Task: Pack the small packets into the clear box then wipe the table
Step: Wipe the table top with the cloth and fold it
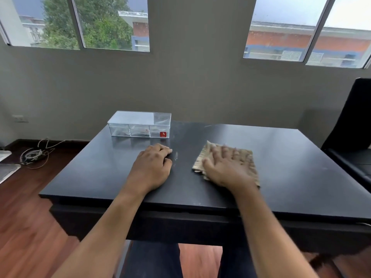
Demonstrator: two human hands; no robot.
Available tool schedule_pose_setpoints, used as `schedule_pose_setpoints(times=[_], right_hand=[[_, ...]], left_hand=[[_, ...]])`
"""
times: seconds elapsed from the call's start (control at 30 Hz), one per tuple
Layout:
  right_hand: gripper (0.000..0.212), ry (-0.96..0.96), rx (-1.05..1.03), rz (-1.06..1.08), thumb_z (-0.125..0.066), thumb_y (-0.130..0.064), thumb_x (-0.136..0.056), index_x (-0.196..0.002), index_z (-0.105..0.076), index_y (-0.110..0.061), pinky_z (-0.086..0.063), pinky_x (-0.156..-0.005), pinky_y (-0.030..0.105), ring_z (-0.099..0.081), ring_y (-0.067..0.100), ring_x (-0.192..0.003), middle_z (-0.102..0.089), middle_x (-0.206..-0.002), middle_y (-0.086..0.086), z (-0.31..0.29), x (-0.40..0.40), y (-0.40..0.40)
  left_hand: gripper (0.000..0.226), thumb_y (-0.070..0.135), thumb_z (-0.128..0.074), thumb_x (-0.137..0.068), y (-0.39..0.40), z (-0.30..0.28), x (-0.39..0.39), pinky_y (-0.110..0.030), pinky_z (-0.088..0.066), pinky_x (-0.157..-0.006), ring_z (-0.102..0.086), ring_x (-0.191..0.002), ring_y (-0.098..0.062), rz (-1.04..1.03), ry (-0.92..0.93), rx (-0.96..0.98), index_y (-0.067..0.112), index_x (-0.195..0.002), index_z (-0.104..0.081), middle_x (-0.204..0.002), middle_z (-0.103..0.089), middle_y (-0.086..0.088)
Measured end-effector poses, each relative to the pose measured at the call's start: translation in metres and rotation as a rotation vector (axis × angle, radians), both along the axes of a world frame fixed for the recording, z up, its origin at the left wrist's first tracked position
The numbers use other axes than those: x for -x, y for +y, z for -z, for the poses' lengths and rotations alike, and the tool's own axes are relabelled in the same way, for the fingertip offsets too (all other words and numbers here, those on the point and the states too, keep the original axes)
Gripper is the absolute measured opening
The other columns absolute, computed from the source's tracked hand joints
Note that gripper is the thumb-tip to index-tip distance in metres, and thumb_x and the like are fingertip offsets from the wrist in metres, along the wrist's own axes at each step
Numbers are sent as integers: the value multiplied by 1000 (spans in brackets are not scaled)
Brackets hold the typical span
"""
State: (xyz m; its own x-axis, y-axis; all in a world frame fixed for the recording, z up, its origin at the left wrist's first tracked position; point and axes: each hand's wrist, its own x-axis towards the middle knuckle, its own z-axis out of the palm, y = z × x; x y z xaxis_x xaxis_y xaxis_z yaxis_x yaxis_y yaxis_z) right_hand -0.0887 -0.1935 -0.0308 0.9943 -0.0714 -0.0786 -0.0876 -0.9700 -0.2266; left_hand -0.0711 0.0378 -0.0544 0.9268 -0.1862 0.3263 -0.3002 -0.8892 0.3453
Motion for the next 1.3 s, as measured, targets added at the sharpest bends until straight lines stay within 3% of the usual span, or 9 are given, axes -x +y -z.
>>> schedule_pose_setpoints(times=[0.2, 0.37, 0.47, 0.57, 0.8, 0.93, 1.03, 1.2, 1.3], right_hand=[[66, -108, 13, -375, -16, -71, -95, -156, 4, -61, 11, -128, 44, 16, 6, -158, 9, -170, -25, 8, 66, 10], [67, -16, 65, -161, -15, -72, -93, -157, 2, -60, 7, -129, 46, 11, 8, -159, 6, -172, -22, -4, 42, -27], [69, 3, 28, -13, -17, -62, -98, -162, 0, -47, 9, -124, 62, 10, 24, -161, 7, -175, -8, -4, 11, 12], [71, 43, -18, -88, -17, -56, -99, -165, 1, -36, 12, -119, 71, 15, 33, -159, 11, -175, 1, -4, -5, 64], [65, -90, 21, -372, -21, -68, -98, -158, 1, -57, 9, -128, 45, 13, 5, -158, 7, -171, -23, 8, 39, 39], [68, -24, 46, -150, -19, -66, -98, -161, -1, -51, 8, -127, 55, 10, 17, -160, 6, -174, -15, 2, 8, 30], [71, 0, -14, -193, -19, -62, -99, -164, -2, -40, 13, -123, 64, 13, 30, -160, 9, -175, -3, 3, -15, 83], [66, -65, -14, -505, -19, -66, -98, -160, 0, -54, 12, -126, 56, 16, 15, -159, 9, -173, -16, 8, 22, 94], [68, -43, 54, -429, -19, -71, -97, -159, 1, -54, 8, -128, 49, 14, 9, -159, 9, -171, -22, 7, 22, 44]], left_hand=[[45, 30, -44, -95, 10, -1, 6, -36, -36, -112, -50, -130, -15, -13, 12, 21, 22, -136, -61, -140, -58, 8], [46, 31, -44, -96, 25, -2, 13, -36, -33, -114, -46, -134, -13, -48, 29, 30, 25, -139, -59, -144, -55, 11], [43, 30, -45, -98, 43, -3, 18, -38, -33, -115, -46, -134, -15, -82, 36, 27, 25, -138, -59, -144, -55, 11], [40, 29, -46, -99, 60, -5, 21, -39, -34, -115, -47, -133, -16, -105, 48, 25, 26, -137, -60, -143, -56, 10], [37, 30, -50, -97, 83, -3, 22, -37, -36, -112, -49, -130, -15, -145, 38, 66, 28, -132, -63, -139, -59, 11], [38, 31, -47, -98, 77, -1, 21, -38, -36, -110, -50, -129, -17, -161, 11, -10, 26, -132, -62, -139, -58, 9], [37, 31, -45, -99, 75, -2, 21, -39, -36, -109, -50, -128, -18, -173, 15, -27, 26, -132, -61, -139, -58, 8], [39, 31, -45, -99, 75, -4, 23, -40, -36, -110, -49, -129, -18, -175, 23, -27, 26, -135, -60, -140, -57, 7], [39, 33, -45, -99, 74, -2, 23, -39, -36, -110, -49, -130, -19, -164, 22, -47, 25, -135, -59, -140, -57, 6]])
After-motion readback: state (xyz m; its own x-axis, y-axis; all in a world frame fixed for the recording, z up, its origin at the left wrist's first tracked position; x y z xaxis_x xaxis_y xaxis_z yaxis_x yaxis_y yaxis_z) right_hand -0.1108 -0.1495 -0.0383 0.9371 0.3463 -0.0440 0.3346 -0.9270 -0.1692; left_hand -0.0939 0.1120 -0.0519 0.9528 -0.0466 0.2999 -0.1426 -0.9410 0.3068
